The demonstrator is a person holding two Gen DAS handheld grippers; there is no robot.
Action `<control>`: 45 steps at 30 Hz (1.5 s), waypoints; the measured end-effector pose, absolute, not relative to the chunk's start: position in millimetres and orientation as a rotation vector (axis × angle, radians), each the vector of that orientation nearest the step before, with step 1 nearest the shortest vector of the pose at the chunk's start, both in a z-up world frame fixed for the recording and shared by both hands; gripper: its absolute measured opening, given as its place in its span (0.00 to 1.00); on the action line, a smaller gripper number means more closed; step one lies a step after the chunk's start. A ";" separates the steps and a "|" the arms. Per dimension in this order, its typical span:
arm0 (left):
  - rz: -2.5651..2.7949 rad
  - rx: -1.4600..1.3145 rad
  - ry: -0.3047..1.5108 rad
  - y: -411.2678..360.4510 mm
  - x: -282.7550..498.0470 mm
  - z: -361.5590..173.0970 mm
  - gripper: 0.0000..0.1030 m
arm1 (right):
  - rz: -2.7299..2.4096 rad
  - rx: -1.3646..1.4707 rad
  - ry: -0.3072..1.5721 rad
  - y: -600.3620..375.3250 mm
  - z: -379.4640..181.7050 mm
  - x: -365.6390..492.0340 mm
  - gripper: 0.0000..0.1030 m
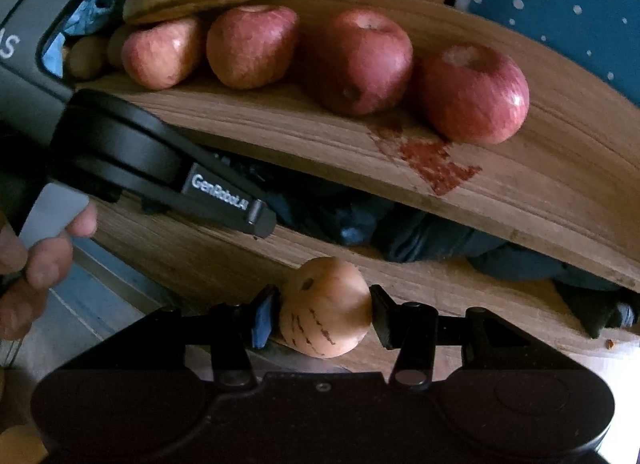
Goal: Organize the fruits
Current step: 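Close the left tool on the cherry tomato while the right tool closes on the pear, then carry the tomato with the left tool while the right tool carries the pear to the tray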
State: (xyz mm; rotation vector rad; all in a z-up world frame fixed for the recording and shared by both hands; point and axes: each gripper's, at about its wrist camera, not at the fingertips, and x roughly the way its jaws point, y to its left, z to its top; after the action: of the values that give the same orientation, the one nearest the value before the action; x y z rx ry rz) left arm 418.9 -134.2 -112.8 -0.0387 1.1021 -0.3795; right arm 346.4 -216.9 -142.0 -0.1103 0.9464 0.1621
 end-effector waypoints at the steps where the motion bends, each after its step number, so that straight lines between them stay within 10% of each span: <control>1: -0.383 -0.045 1.101 -132.4 418.6 -113.3 0.24 | 0.160 -0.107 0.948 -217.1 -142.2 346.1 0.49; 45: -0.417 -0.047 1.058 -103.1 361.9 -91.6 0.23 | 0.213 -0.093 0.870 -213.7 -119.2 318.2 0.49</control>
State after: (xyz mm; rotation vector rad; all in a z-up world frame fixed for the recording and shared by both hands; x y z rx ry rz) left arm 361.9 -103.1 -91.6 -0.0468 1.0582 -0.4172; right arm 318.2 -213.7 -119.2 -0.0933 0.8697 0.2132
